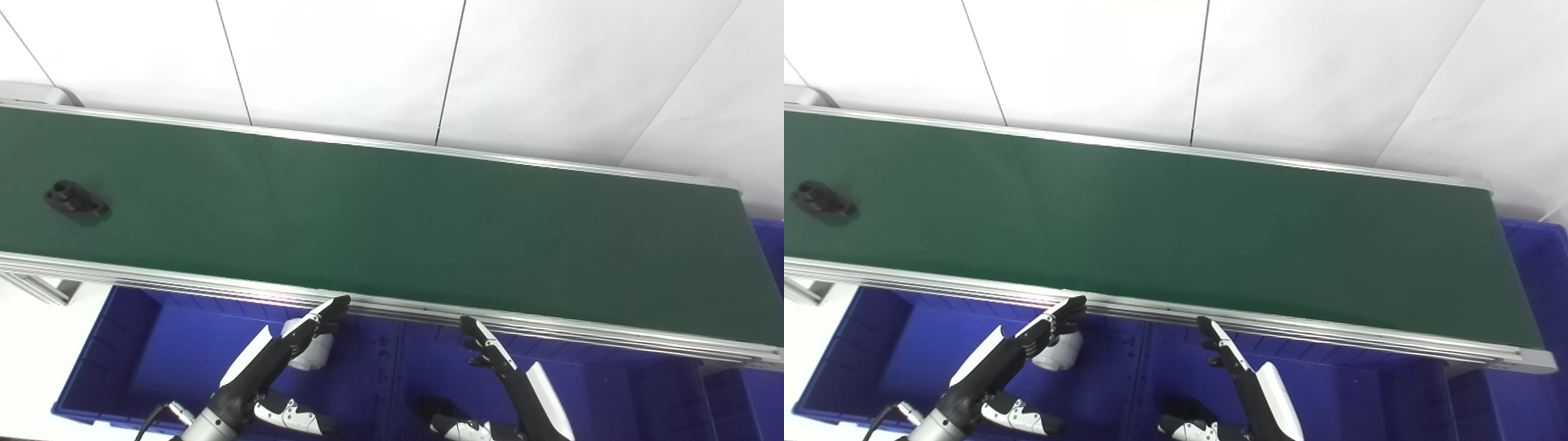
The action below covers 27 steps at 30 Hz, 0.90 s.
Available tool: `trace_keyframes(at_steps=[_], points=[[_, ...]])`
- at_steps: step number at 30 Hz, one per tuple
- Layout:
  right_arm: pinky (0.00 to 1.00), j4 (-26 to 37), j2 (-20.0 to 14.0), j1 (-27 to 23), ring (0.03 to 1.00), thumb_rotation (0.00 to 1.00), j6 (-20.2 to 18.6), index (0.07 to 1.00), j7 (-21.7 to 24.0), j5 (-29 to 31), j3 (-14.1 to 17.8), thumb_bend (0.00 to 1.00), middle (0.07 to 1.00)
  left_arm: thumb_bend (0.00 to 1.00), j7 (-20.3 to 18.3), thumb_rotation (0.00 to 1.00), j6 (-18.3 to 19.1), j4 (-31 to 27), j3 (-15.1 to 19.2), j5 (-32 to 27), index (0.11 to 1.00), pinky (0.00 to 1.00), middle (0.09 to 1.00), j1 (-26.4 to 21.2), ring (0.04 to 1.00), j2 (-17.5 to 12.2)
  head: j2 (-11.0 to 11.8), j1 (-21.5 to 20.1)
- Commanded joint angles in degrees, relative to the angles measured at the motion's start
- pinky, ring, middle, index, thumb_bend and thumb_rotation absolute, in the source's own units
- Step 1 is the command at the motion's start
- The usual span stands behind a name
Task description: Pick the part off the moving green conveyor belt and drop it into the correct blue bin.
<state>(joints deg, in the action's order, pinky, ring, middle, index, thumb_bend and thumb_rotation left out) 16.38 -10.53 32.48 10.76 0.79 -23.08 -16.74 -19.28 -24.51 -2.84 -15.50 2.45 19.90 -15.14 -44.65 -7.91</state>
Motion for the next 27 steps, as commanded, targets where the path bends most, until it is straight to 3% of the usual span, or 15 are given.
trace_keyframes(at_steps=[1,27], points=[[0.78,1.5,0.4,0.0,0.866,0.39,1.5,0.939,-0.1,0.0,0.1,0.81,0.913,0.80,0.4,0.42,-2.4,-0.8,0.3,-0.6,0.945,0.89,0.953,-0.5,0.929,-0.4,-0.2,0.0],[0.78,1.4,0.8,-0.4,0.872,0.36,0.8,0.943,1.0,1.2,0.7,0.81,0.919,0.81,0.6,0.42,-2.3,-0.1,0.4,-0.6,0.943,0.88,0.949,-1.2,0.921,-0.2,-0.1,0.6]])
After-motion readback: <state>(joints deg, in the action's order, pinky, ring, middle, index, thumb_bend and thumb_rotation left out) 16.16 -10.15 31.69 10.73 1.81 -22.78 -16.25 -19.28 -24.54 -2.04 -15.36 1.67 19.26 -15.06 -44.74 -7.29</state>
